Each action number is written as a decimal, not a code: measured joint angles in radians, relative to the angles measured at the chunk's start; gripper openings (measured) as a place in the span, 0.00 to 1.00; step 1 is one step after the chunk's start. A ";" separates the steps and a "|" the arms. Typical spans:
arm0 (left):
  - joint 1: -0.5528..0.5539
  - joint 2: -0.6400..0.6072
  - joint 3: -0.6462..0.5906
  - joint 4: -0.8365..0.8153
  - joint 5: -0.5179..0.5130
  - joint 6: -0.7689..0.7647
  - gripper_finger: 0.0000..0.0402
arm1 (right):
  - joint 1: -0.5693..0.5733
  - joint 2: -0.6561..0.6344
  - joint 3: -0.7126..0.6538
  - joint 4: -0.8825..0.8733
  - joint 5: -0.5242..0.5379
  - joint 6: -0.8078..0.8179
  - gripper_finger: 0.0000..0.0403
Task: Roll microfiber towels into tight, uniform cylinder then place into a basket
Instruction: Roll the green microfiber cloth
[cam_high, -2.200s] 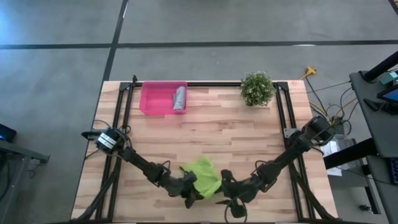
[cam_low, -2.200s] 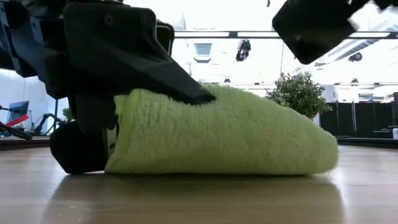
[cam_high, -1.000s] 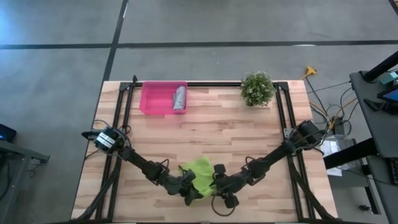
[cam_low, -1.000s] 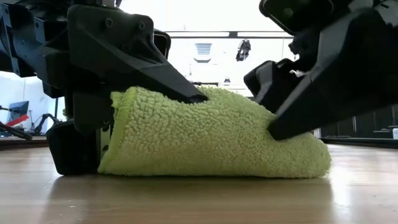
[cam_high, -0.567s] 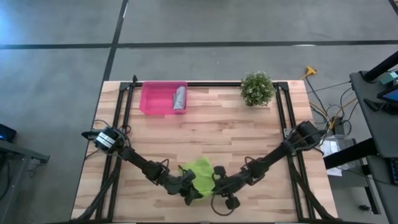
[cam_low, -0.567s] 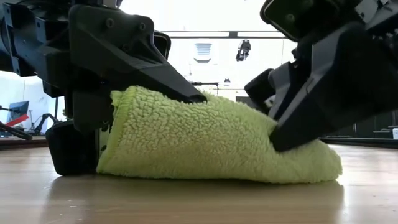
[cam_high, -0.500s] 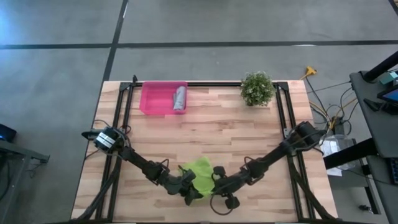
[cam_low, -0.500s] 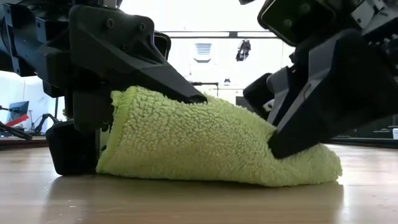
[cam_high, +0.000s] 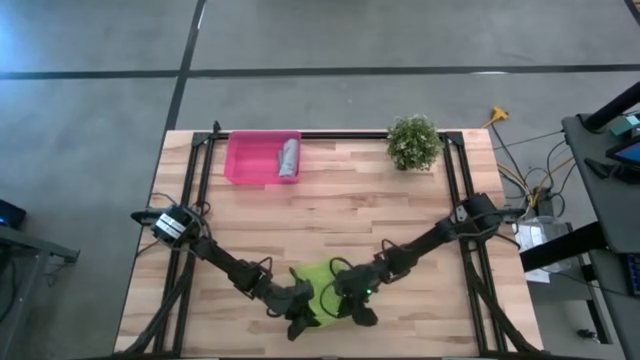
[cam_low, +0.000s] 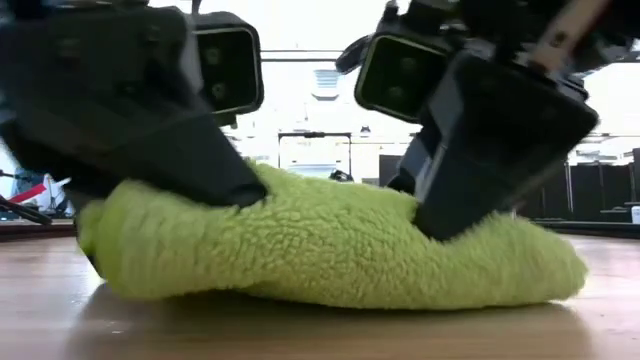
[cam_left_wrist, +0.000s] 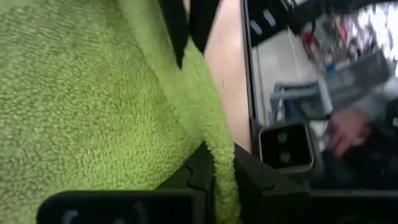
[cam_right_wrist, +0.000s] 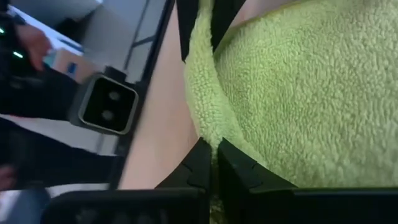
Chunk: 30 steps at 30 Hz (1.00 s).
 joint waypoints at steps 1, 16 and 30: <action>-0.002 0.000 0.001 -0.001 0.007 0.028 0.05 | -0.009 0.014 0.008 -0.002 -0.031 0.025 0.03; -0.007 -0.138 -0.008 -0.335 0.059 0.241 0.07 | -0.021 0.080 0.133 -0.175 -0.077 0.091 0.02; -0.049 -0.402 0.028 -0.512 -0.065 0.401 0.07 | -0.018 0.081 0.137 -0.186 -0.029 0.112 0.02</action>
